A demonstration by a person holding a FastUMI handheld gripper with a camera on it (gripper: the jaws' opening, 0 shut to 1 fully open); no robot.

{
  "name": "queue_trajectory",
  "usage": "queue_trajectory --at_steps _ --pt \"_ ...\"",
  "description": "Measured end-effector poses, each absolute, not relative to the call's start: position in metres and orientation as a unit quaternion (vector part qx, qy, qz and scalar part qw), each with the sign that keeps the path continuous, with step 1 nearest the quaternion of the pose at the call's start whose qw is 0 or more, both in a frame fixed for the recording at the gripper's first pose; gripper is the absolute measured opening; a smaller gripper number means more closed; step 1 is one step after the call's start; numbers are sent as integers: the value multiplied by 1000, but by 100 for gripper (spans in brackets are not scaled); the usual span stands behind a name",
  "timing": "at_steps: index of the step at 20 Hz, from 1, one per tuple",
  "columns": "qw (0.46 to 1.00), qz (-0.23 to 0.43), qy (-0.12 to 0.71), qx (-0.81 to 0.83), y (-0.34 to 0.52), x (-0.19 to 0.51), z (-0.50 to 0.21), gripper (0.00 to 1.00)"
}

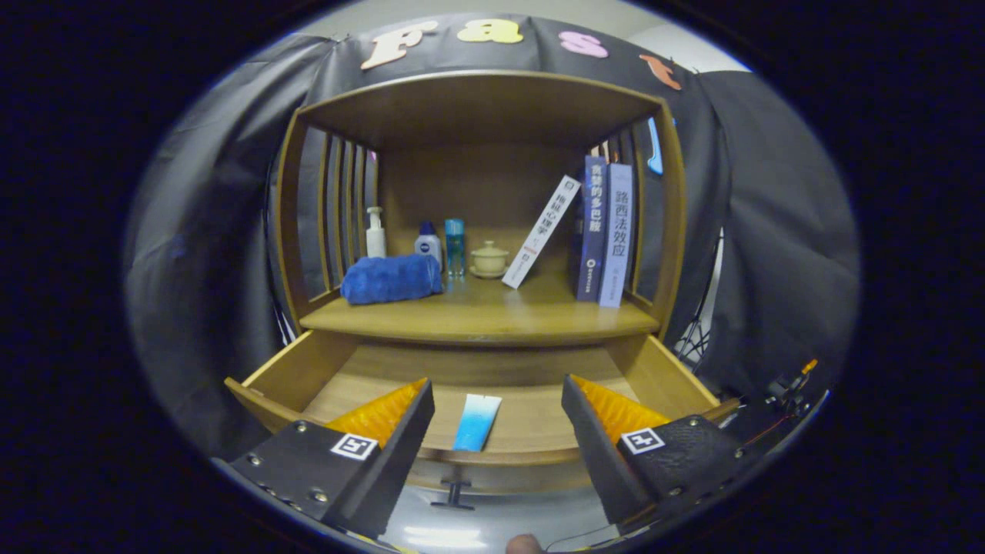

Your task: Pull open the drawer, take out the items inside it, and place them on the countertop above the cabinet.

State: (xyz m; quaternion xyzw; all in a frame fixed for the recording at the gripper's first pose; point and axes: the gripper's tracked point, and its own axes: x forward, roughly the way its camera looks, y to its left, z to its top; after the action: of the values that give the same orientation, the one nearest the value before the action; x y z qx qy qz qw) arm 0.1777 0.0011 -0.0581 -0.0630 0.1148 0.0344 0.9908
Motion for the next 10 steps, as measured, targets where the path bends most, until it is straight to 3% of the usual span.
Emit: queue_trajectory --at_steps 10 --pt "937 34 347 -21 22 245 -138 99"
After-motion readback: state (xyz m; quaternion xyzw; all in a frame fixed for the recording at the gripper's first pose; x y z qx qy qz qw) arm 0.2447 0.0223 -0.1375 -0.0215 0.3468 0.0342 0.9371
